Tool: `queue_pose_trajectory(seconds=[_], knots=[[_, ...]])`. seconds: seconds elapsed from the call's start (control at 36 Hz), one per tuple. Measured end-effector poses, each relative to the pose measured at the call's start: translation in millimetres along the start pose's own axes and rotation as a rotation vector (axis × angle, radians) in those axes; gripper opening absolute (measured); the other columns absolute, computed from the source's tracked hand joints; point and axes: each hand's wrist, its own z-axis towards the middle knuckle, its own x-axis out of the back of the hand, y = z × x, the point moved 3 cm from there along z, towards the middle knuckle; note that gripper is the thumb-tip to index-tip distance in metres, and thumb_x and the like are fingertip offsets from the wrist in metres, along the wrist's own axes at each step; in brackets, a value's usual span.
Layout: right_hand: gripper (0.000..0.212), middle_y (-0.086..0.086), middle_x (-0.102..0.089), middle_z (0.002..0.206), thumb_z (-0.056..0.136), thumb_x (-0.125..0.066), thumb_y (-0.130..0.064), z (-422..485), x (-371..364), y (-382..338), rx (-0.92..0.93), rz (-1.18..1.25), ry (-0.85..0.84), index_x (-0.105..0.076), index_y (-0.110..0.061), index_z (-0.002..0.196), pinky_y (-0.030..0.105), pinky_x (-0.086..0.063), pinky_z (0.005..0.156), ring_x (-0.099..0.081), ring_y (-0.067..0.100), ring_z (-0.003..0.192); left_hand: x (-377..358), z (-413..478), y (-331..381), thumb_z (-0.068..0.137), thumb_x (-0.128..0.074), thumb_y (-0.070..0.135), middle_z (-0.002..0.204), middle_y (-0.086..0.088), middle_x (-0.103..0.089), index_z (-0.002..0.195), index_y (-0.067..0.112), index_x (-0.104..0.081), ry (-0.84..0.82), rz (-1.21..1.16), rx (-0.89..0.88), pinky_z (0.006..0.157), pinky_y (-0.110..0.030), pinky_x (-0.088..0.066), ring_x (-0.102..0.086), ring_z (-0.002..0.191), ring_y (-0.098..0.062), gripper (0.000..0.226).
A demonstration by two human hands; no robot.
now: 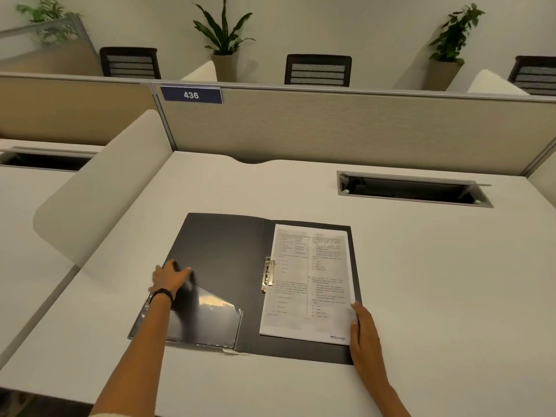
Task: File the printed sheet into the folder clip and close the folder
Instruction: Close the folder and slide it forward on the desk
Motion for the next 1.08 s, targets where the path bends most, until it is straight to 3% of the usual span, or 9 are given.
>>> queue_pose_trajectory(seconds=[0.17,0.36,0.44,0.5,0.67,0.83,0.94,1.03,1.08], knots=[[0.037,-0.009,-0.044,0.133,0.097,-0.034,-0.016,-0.7,2.1,-1.6,0.008,-0.001,-0.001,-0.036,-0.026,0.132,0.026,-0.034,0.104,-0.042,0.009,0.121,20.1,3.2,-12.7,0.086,-0.061,0.013,0.136,-0.029,-0.041,0.129,-0.001,-0.044,0.126,-0.254,0.083,0.106,-0.053,-0.036,-0.042,0.122,-0.046,0.049],[0.034,-0.002,-0.051,0.127,0.096,-0.036,-0.014,0.9,6.3,-6.5,-0.004,0.024,0.04,-0.041,-0.018,0.13,0.029,-0.04,0.1,-0.048,0.012,0.113,65.0,2.7,3.7,0.088,-0.057,0.007,0.129,-0.031,-0.05,0.121,-0.014,-0.049,0.051,-0.398,-0.021,0.107,-0.048,-0.034,-0.046,0.122,-0.043,0.04],[0.034,0.004,-0.054,0.124,0.095,-0.038,-0.009,1.9,8.2,-7.8,-0.022,0.036,0.065,-0.043,-0.014,0.128,0.026,-0.044,0.091,-0.051,0.014,0.107,89.7,-12.2,24.4,0.09,-0.055,0.015,0.094,-0.019,-0.056,0.09,0.0,-0.06,0.014,-0.377,-0.134,0.08,-0.039,-0.042,-0.052,0.095,-0.029,0.016],[0.034,0.005,-0.055,0.123,0.094,-0.04,-0.007,2.0,8.8,-9.4,-0.022,0.038,0.075,-0.044,-0.012,0.128,0.019,-0.043,0.085,-0.053,0.014,0.103,103.4,-25.7,40.4,0.091,-0.053,0.023,0.086,-0.013,-0.054,0.079,0.007,-0.059,0.003,-0.359,-0.178,0.069,-0.033,-0.038,-0.048,0.086,-0.024,0.021],[0.037,0.01,-0.056,0.125,0.093,-0.041,-0.002,7.4,11.6,-19.0,-0.042,0.111,0.104,-0.045,-0.012,0.128,0.038,-0.049,0.091,-0.054,0.022,0.108,117.2,-72.6,86.2,0.093,-0.048,0.036,0.112,-0.009,-0.057,0.121,0.009,-0.055,-0.168,-0.413,-0.297,0.095,-0.035,-0.04,-0.052,0.107,-0.023,0.039],[0.037,0.004,-0.052,0.131,0.094,-0.04,-0.007,15.7,19.8,-38.2,-0.02,0.216,0.092,-0.043,-0.022,0.128,0.034,-0.052,0.085,-0.053,0.017,0.109,103.2,-122.8,122.3,0.095,-0.038,0.041,0.096,-0.006,-0.059,0.085,0.021,-0.057,-0.258,-0.439,-0.395,0.088,-0.033,-0.039,-0.053,0.096,-0.021,0.028],[0.035,-0.008,-0.05,0.128,0.096,-0.038,-0.012,21.5,30.2,-59.0,0.029,0.255,0.072,-0.043,-0.031,0.125,0.039,-0.053,0.088,-0.056,0.019,0.111,88.9,-134.8,132.3,0.095,-0.033,0.043,0.104,-0.001,-0.059,0.104,0.018,-0.058,-0.376,-0.501,-0.432,0.094,-0.032,-0.041,-0.053,0.102,-0.019,0.036],[0.033,-0.005,-0.05,0.131,0.095,-0.04,-0.012,26.7,36.7,-71.9,0.054,0.289,0.05,-0.044,-0.03,0.123,0.046,-0.053,0.089,-0.058,0.021,0.11,80.9,-139.2,137.1,0.094,-0.033,0.042,0.105,0.01,-0.057,0.107,0.03,-0.056,-0.418,-0.566,-0.477,0.1,-0.03,-0.034,-0.055,0.095,-0.007,0.029],[0.032,-0.002,-0.049,0.135,0.094,-0.041,-0.013,29.2,41.4,-81.0,0.089,0.315,0.034,-0.045,-0.035,0.118,0.037,-0.053,0.088,-0.06,0.017,0.108,76.9,-142.2,140.0,0.092,-0.028,0.049,0.115,0.014,-0.053,0.12,0.037,-0.048,-0.509,-0.527,-0.505,0.097,-0.028,-0.036,-0.054,0.105,-0.007,0.036]])
